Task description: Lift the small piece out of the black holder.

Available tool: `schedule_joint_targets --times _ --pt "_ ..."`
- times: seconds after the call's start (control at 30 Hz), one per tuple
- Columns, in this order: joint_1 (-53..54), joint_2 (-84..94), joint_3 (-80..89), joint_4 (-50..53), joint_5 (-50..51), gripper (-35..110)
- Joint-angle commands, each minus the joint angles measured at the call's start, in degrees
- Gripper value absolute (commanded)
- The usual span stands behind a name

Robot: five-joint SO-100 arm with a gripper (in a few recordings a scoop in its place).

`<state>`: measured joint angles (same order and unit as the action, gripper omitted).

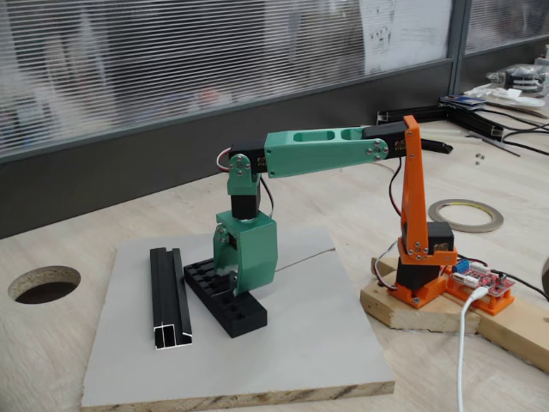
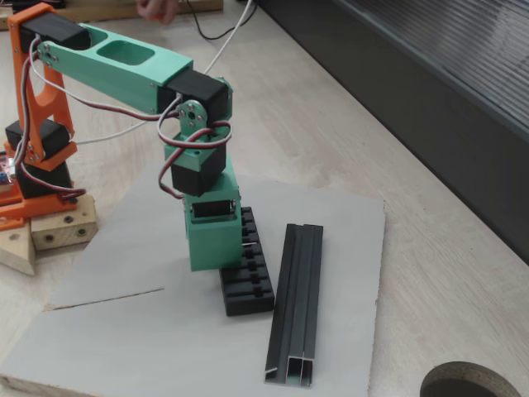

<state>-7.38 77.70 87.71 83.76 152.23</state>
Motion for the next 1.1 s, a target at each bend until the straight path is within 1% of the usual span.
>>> schedule_joint_targets --times 0.0,0.43,0.63,1.07 --pt "-0.9 2.2 -1.4 1.0 0.7 47" --pt "-0.9 2.4 -1.9 1.0 0.6 47" --pt "-0.3 5.9 -1.7 1.7 0.6 47" --pt "-0.9 5.1 -1.0 1.8 0.5 47"
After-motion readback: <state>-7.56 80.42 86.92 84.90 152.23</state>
